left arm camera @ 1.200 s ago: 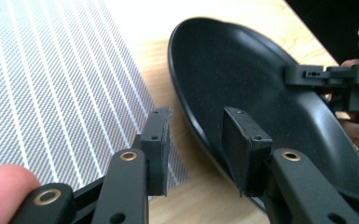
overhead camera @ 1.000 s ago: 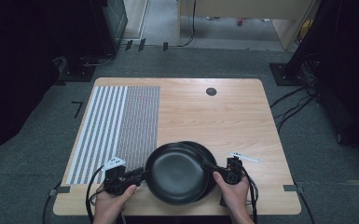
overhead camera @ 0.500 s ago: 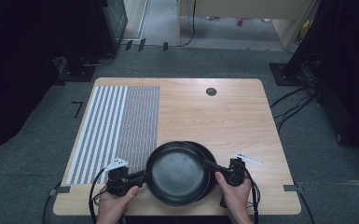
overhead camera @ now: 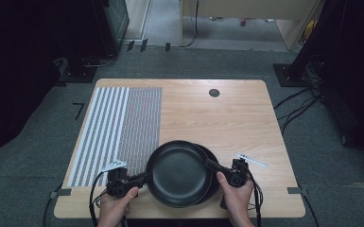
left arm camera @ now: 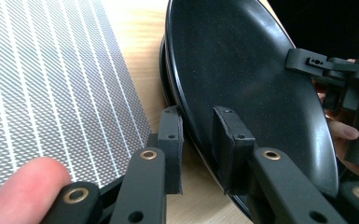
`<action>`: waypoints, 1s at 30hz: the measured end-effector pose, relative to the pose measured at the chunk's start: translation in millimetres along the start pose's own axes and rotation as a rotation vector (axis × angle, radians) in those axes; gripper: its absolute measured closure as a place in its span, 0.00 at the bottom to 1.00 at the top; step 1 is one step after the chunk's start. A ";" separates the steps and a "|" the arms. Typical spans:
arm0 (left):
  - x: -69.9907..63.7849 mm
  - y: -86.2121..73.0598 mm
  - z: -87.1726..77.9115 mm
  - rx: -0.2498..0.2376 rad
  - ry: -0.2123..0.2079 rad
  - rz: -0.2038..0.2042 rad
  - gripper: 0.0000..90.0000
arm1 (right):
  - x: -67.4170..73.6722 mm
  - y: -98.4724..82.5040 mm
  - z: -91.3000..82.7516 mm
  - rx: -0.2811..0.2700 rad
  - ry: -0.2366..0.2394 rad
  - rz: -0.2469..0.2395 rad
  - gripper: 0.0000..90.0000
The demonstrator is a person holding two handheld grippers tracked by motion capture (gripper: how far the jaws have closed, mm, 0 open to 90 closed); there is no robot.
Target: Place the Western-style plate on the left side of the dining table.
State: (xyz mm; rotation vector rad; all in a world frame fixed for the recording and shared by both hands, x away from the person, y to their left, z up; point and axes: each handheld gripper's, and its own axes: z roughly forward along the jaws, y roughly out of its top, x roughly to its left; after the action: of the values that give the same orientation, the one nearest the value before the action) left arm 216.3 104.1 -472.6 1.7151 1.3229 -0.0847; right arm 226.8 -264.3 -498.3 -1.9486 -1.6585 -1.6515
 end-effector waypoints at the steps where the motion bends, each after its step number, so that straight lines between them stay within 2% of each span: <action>1: 0.3 1.0 -1.6 -0.004 0.001 0.000 0.83 | 1.8 1.1 0.9 0.000 0.002 -0.003 0.95; 7: 7.5 10.2 -13.1 -0.033 0.008 -0.004 0.83 | 16.0 10.2 12.0 -0.001 0.010 -0.023 0.95; 9: 11.9 13.9 -17.7 -0.051 0.010 -0.018 0.83 | 21.6 13.4 17.0 0.003 0.016 -0.026 0.95; 16: 29.1 23.9 -32.9 -0.093 0.024 -0.060 0.83 | 45.1 28.4 48.1 0.028 0.038 -0.056 0.95; 17: 34.8 27.9 -37.6 -0.110 0.035 -0.072 0.84 | 48.6 30.5 54.2 0.030 0.042 -0.060 0.95; 21: 42.5 34.1 -43.0 -0.134 0.048 -0.088 0.84 | 55.5 34.9 67.0 0.037 0.053 -0.059 0.95; 22: 48.3 39.3 -47.0 -0.153 0.064 -0.096 0.84 | 60.3 38.8 78.1 0.042 0.061 -0.054 0.95; 23: 51.3 41.6 -48.8 -0.160 0.070 -0.099 0.84 | 61.9 40.0 81.8 0.043 0.062 -0.057 0.95; 27: 69.0 50.1 -55.3 -0.182 0.070 -0.122 0.85 | 71.1 45.9 101.6 0.058 0.075 -0.064 0.95; 30: 81.0 55.3 -60.1 -0.205 0.085 -0.145 0.86 | 78.9 48.5 117.5 0.070 0.073 -0.071 0.95</action>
State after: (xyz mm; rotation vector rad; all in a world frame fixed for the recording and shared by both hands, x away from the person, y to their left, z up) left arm 266.1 205.3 -449.6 1.4629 1.4651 0.0402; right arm 324.2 -156.7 -462.0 -1.7960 -1.7532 -1.6435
